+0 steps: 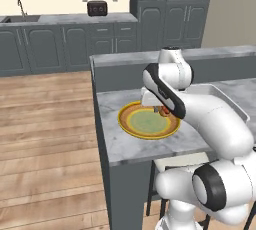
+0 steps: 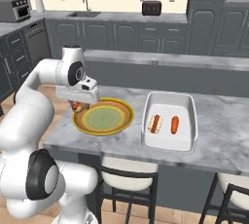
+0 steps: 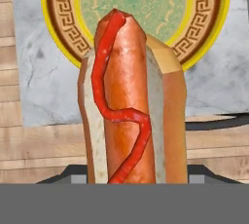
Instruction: Place one cooked food and one vegetable from the large plate to each tupperware container.
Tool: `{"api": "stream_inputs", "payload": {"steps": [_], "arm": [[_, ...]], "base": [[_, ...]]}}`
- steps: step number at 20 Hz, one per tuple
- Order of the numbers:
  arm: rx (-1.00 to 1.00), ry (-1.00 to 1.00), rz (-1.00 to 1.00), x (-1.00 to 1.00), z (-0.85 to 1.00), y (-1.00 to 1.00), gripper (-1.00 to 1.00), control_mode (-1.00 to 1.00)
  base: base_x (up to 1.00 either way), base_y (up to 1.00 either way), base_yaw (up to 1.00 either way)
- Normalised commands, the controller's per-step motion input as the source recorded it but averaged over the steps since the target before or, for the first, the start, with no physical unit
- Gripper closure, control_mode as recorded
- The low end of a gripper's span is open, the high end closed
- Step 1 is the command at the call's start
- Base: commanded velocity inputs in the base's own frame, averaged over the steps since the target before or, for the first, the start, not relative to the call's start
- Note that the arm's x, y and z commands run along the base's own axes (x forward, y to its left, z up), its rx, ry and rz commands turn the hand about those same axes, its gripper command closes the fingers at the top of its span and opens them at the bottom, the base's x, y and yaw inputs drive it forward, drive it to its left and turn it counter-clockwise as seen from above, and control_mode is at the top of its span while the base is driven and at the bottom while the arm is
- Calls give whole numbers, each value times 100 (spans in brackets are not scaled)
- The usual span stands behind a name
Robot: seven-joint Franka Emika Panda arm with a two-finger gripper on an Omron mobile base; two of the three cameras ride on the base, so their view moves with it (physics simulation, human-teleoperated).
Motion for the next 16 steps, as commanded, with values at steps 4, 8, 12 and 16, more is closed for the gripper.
{"api": "stream_inputs", "payload": {"steps": [4,8,12,16], "arm": [[0,0,0,0,0,0,100,100],[0,0,0,0,0,0,100,100],[0,0,0,0,0,0,100,100],[0,0,0,0,0,0,100,100]], "base": [[-55,-2,0],[-57,-71,-8],[-3,-100,-4],[5,-100,0]]}}
